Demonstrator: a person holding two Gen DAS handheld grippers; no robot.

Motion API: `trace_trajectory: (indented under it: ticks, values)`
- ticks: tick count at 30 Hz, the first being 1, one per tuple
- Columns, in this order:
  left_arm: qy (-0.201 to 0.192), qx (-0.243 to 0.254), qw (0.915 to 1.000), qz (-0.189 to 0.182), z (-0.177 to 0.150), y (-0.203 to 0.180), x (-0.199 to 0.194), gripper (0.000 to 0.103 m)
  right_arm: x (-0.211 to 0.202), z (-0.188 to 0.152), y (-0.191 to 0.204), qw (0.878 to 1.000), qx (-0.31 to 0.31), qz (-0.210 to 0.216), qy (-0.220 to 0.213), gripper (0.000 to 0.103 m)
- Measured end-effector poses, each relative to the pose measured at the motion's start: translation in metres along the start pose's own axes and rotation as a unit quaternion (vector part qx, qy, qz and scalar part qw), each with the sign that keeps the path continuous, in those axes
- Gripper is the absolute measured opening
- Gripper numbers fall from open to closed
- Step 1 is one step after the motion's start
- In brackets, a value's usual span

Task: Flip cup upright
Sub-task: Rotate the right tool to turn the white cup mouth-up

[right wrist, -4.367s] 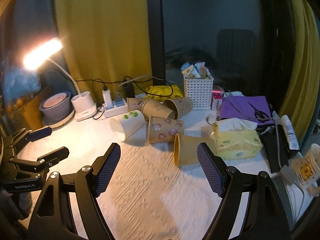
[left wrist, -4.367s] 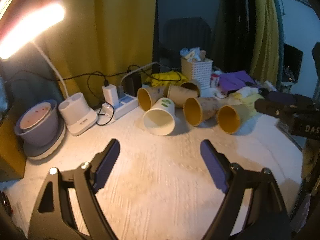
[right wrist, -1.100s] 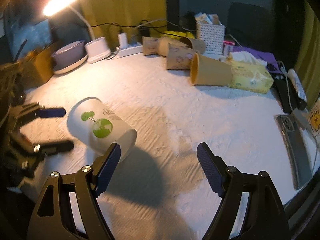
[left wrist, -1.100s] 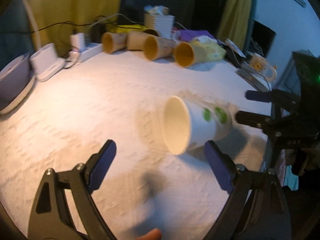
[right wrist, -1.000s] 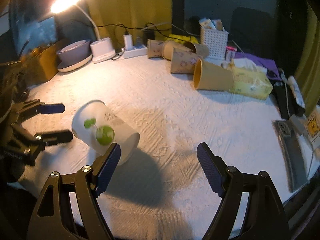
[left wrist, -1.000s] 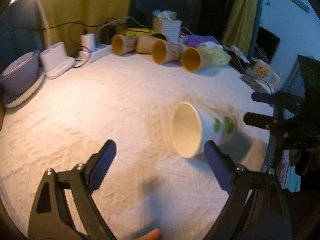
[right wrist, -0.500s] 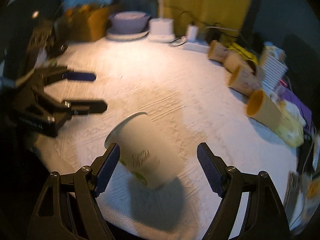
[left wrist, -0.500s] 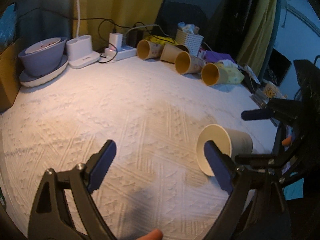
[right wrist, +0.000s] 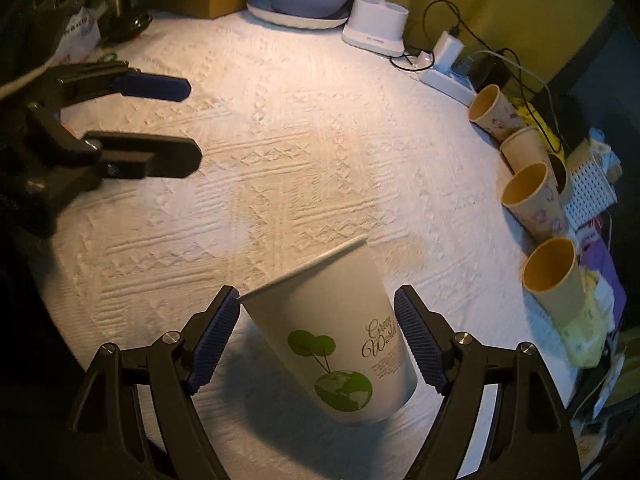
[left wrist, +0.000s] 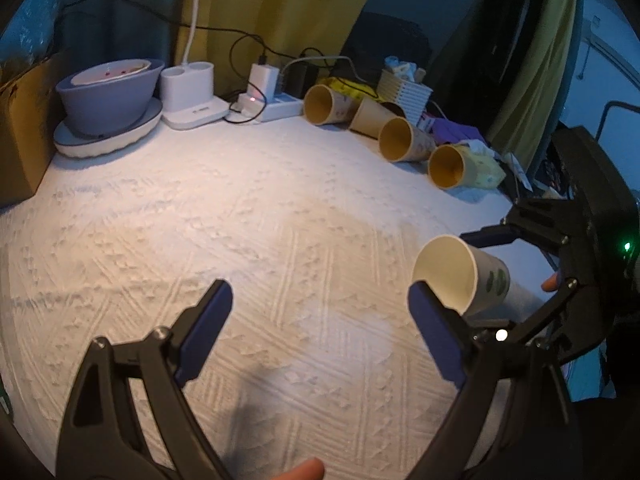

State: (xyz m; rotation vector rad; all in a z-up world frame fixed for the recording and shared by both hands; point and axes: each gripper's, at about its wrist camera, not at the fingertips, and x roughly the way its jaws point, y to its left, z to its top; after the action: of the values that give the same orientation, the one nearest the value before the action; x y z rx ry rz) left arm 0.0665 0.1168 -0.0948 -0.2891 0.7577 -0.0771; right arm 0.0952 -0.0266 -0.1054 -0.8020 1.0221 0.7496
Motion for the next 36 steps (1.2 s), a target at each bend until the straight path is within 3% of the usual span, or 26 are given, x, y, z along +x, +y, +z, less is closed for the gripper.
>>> trace_trajectory:
  ticks: [14, 21, 25, 32, 36]
  values:
    - [0.003, -0.005, 1.0, 0.002, 0.007, 0.003, 0.009, 0.09, 0.002, 0.003, -0.003, 0.997, -0.056, 0.056, 0.021, 0.083]
    - [0.009, -0.002, 0.9999, 0.007, 0.01, 0.001, 0.014, 0.09, 0.011, 0.0, 0.003, 0.995, -0.084, 0.05, 0.028, 0.085]
    - [0.012, -0.001, 0.9999, 0.009, 0.012, 0.0, 0.015, 0.09, 0.01, 0.004, -0.003, 0.996, -0.079, 0.04, 0.022, 0.074]
    - [0.014, 0.001, 0.9998, 0.014, 0.016, -0.006, 0.017, 0.09, -0.007, 0.016, -0.041, 0.997, 0.02, 0.051, -0.059, 0.073]
    - [0.015, 0.001, 0.9996, 0.023, 0.017, -0.01, 0.017, 0.09, -0.011, 0.016, -0.068, 0.981, 0.1, 0.07, -0.149, 0.073]
